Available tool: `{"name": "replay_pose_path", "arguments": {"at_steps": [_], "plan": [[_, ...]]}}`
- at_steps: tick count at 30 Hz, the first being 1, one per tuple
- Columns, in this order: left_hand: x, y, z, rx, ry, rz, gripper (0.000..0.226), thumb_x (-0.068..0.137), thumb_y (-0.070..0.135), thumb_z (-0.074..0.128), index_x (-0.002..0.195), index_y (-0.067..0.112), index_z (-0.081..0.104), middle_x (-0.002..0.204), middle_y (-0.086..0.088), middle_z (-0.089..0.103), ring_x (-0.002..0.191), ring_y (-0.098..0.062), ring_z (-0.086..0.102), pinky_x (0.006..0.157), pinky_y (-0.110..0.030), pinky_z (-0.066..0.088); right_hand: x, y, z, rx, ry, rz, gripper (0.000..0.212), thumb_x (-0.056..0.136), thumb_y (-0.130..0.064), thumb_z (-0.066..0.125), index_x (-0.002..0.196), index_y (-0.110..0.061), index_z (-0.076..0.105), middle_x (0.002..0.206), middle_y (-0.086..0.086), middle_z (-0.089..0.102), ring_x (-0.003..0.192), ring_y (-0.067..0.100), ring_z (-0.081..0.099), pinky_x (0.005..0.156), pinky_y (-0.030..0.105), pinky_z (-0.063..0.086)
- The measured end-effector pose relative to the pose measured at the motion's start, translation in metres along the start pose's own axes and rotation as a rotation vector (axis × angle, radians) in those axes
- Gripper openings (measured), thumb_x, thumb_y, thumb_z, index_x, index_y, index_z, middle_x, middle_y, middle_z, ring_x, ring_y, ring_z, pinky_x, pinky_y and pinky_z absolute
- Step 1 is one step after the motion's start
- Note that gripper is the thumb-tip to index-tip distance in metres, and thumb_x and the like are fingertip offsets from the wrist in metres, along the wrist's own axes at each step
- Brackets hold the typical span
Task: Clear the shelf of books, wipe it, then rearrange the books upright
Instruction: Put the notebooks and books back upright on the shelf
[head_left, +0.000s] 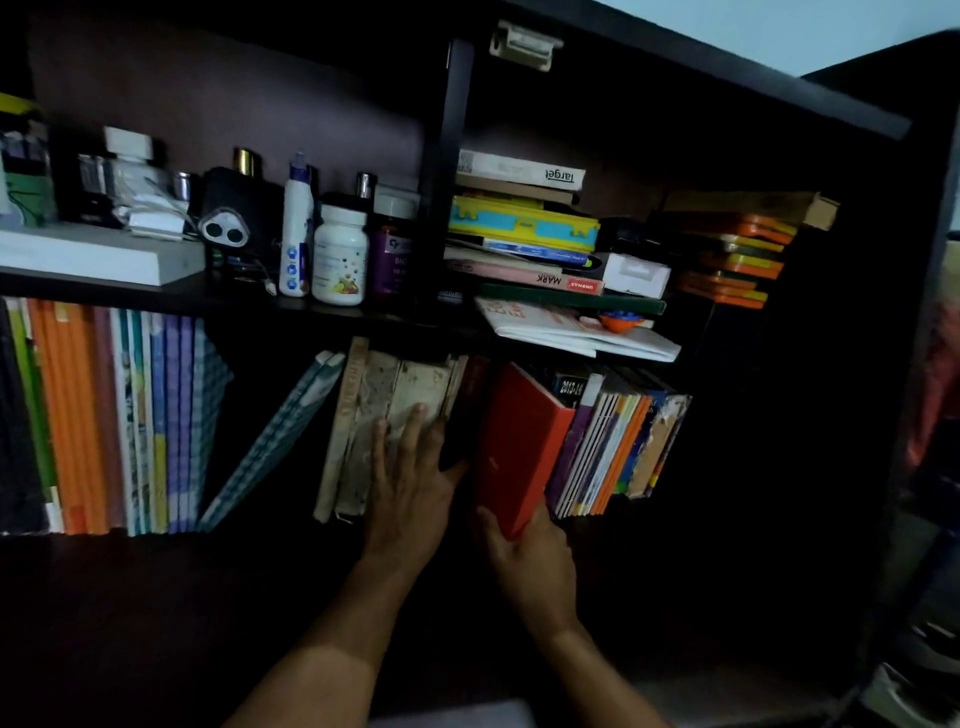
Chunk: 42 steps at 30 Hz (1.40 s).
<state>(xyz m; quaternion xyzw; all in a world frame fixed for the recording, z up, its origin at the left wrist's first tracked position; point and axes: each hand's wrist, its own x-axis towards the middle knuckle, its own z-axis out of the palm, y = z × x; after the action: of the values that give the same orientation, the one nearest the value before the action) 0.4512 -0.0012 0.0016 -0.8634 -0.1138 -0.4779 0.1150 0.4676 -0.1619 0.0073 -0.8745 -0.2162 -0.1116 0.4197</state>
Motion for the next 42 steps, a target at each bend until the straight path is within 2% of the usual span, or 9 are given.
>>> {"name": "replay_pose_path", "arguments": {"at_steps": [4,10,15,18,22,24,31,37,42], "plan": [[-0.001,-0.008,0.002,-0.019,-0.001,0.021,0.056,0.072,0.035,0.077,0.127,0.034,0.064,0.150,-0.006,0.049,0.148,-0.035,0.028,0.114,-0.067,0.022,0.001,-0.006,0.000,0.059,-0.034,-0.053,0.082,0.081,-0.068,0.057,0.148,-0.034,0.024,0.123,0.002,0.067,0.105,0.024,0.068,0.088,0.040,0.056],[0.005,-0.009,-0.003,-0.205,0.276,-0.012,0.057,0.085,0.010,0.063,0.137,0.028,0.047,0.148,-0.008,0.046,0.141,-0.036,0.040,0.116,-0.062,0.026,-0.006,0.003,0.000,0.188,0.068,-0.228,0.045,0.087,-0.027,0.064,0.114,-0.044,0.032,0.100,-0.009,0.064,0.076,0.008,0.066,0.070,0.040,0.058],[0.001,-0.023,-0.016,-0.187,0.344,-0.318,0.073,0.078,0.020,0.078,0.141,0.021,0.042,0.149,-0.021,0.041,0.138,-0.041,0.041,0.106,-0.057,0.037,-0.006,0.002,0.001,0.168,0.115,-0.341,0.041,0.095,-0.017,0.068,0.109,-0.043,0.039,0.104,-0.025,0.054,0.097,-0.012,0.057,0.077,0.005,0.045],[-0.001,-0.035,-0.019,-0.238,0.370,-0.555,0.075,0.079,0.034,0.082,0.142,0.018,0.043,0.146,-0.017,0.046,0.131,-0.041,0.046,0.100,-0.059,0.036,-0.007,0.002,0.001,0.187,0.080,-0.351,0.050,0.097,-0.020,0.066,0.122,-0.051,0.036,0.114,-0.027,0.056,0.099,-0.012,0.061,0.081,0.014,0.055],[-0.003,-0.044,-0.020,-0.665,0.058,-0.985,0.099,0.075,0.066,0.071,0.153,0.019,0.033,0.152,-0.018,0.043,0.137,-0.042,0.041,0.107,-0.057,0.036,-0.009,0.001,0.002,0.132,0.041,-0.395,0.083,0.097,-0.022,0.063,0.146,-0.062,0.010,0.143,-0.015,0.043,0.107,0.004,0.066,0.081,0.032,0.062],[-0.003,-0.047,-0.020,-0.795,-0.142,-1.103,0.114,0.069,0.082,0.063,0.155,0.014,0.032,0.153,-0.021,0.043,0.140,-0.042,0.038,0.111,-0.052,0.034,-0.010,-0.003,-0.001,0.099,0.033,-0.416,0.088,0.095,-0.030,0.065,0.152,-0.057,0.003,0.153,-0.029,0.027,0.125,0.003,0.054,0.093,0.028,0.056],[-0.003,-0.061,-0.026,-0.669,-0.388,-1.057,0.118,0.068,0.092,0.052,0.155,0.014,0.033,0.152,-0.024,0.043,0.138,-0.044,0.039,0.111,-0.051,0.032,0.000,-0.004,0.003,0.034,-0.051,-0.345,0.093,0.100,-0.035,0.058,0.149,-0.059,-0.017,0.150,-0.041,-0.001,0.134,0.008,0.047,0.096,0.038,0.054],[0.000,-0.053,-0.027,-0.638,-0.421,-1.038,0.111,0.074,0.088,0.045,0.153,0.010,0.037,0.149,-0.024,0.045,0.136,-0.044,0.041,0.111,-0.050,0.032,0.027,0.000,0.014,-0.084,-0.022,-0.286,0.088,0.105,-0.029,0.048,0.148,-0.055,-0.024,0.161,-0.004,0.035,0.113,0.027,0.064,0.082,0.044,0.055],[0.000,-0.050,-0.023,-0.653,-0.419,-0.988,0.111,0.073,0.089,0.041,0.149,0.008,0.040,0.141,-0.026,0.052,0.129,-0.045,0.048,0.103,-0.048,0.040,0.052,0.006,0.028,-0.316,-0.050,-0.215,0.094,0.105,-0.035,0.045,0.142,-0.047,-0.040,0.090,0.008,0.072,0.075,0.028,0.067,0.070,0.045,0.056]]}}
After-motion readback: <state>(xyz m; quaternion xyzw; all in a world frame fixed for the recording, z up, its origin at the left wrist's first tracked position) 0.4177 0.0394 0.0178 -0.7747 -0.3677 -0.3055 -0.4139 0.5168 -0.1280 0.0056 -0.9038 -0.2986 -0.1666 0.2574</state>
